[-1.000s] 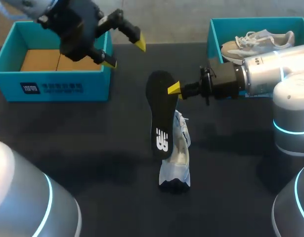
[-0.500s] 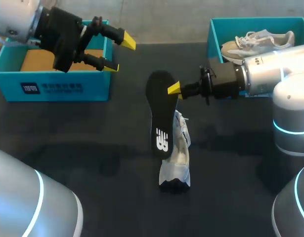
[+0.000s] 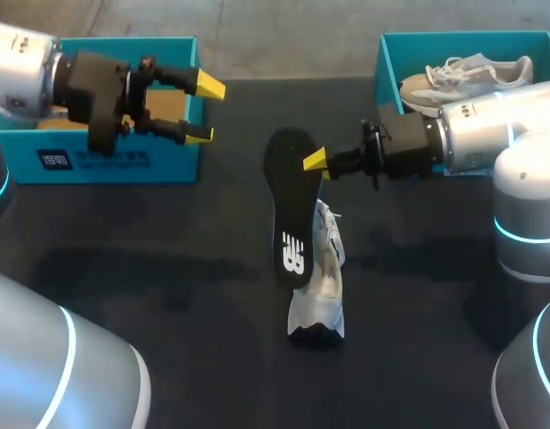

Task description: Take the shoe out of the shoebox, open the shoe tongue, remove and reinsert the insole, then place the shoe into the shoebox

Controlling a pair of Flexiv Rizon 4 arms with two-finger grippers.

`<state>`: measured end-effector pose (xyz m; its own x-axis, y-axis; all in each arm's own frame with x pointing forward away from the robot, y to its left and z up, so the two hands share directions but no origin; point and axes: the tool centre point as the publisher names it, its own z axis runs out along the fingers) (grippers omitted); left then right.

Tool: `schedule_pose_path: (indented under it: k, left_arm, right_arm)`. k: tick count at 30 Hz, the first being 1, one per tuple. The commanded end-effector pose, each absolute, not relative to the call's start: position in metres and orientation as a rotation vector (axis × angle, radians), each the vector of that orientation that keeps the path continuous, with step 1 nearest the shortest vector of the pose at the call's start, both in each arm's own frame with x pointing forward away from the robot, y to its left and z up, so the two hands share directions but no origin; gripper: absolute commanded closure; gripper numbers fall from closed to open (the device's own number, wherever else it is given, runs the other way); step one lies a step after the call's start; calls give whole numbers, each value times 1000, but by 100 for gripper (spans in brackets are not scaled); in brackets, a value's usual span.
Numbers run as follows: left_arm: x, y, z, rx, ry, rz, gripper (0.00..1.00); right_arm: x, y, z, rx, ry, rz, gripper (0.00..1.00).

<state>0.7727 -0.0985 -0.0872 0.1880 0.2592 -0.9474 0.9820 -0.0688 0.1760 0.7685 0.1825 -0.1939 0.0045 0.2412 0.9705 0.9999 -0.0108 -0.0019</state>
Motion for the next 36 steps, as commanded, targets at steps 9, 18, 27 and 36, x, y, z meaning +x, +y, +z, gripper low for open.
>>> schedule_pose_path:
  k: [9,18,27,36]
  left_arm:
    - [763,-80,-133,1360,1137,-957,0]
    - [776,-91,-153,1346,1092,-997,0]
    - [784,-102,-160,1327,1021,-1029,0]
    - [785,-113,-165,1352,995,-1050,0]
  right_arm:
    - [768,183,-194,-1399,-1381,-1089,100]
    - [768,183,-194,-1399,-1381,-1089,100]
    - [768,183,-194,-1399,-1381,-1089,100]
    - [768,183,-194,-1399,-1381,-1089,100]
